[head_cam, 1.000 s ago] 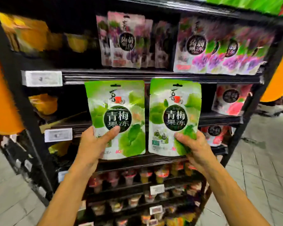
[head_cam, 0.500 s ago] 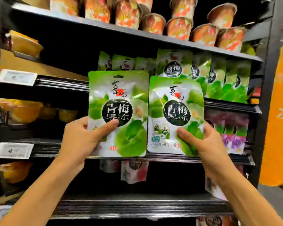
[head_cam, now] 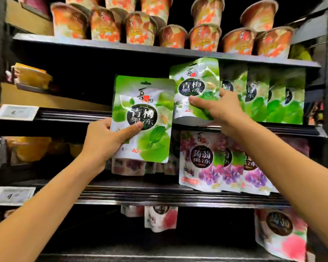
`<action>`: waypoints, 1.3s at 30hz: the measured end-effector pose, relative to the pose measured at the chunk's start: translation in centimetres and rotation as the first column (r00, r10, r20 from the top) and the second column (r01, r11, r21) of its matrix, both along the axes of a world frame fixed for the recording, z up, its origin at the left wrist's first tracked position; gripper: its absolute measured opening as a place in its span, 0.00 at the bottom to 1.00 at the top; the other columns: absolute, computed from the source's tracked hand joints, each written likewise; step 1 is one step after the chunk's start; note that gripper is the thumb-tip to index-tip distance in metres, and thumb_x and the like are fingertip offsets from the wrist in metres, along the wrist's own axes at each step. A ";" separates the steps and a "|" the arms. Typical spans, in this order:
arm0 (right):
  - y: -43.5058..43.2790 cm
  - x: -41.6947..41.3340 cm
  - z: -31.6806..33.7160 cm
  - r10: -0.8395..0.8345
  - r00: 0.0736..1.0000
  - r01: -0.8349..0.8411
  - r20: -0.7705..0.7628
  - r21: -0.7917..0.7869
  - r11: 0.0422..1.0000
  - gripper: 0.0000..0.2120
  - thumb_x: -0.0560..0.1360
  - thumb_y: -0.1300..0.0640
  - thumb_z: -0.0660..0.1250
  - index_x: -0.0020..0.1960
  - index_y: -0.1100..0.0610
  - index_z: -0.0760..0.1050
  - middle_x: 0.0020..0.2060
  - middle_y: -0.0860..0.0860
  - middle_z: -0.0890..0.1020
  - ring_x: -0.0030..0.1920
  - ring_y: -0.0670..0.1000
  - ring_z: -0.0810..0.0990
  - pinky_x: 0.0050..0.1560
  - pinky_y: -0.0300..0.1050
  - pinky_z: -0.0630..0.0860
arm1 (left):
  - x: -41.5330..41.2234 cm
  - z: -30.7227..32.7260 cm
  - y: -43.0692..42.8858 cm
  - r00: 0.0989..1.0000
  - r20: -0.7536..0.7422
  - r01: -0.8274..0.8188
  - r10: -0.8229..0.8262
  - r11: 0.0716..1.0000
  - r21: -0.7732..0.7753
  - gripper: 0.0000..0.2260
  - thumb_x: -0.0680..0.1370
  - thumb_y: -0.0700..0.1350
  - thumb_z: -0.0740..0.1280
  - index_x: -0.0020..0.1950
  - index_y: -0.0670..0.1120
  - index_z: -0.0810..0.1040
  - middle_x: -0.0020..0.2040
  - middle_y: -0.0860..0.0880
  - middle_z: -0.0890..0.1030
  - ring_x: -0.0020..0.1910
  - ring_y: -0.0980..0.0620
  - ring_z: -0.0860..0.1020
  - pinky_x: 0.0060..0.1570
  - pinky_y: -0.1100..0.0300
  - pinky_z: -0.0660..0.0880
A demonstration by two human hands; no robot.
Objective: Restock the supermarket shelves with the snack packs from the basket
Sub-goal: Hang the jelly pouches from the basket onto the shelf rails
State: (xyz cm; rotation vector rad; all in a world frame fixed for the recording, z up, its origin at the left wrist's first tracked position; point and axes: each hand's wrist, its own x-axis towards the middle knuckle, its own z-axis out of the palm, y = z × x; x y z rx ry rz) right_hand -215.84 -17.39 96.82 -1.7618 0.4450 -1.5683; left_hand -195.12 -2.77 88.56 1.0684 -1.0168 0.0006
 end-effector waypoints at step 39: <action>-0.8 5.0 1.3 -0.521 0.816 0.471 -0.251 -0.232 0.851 0.24 0.68 0.46 0.78 0.60 0.50 0.76 0.41 0.49 0.83 0.32 0.50 0.84 0.53 0.51 0.79 | 1.9 -0.8 -0.9 0.987 -0.024 0.160 -0.161 0.987 -0.027 0.18 0.61 0.50 0.79 0.47 0.44 0.84 0.43 0.48 0.87 0.42 0.48 0.86 0.39 0.56 0.83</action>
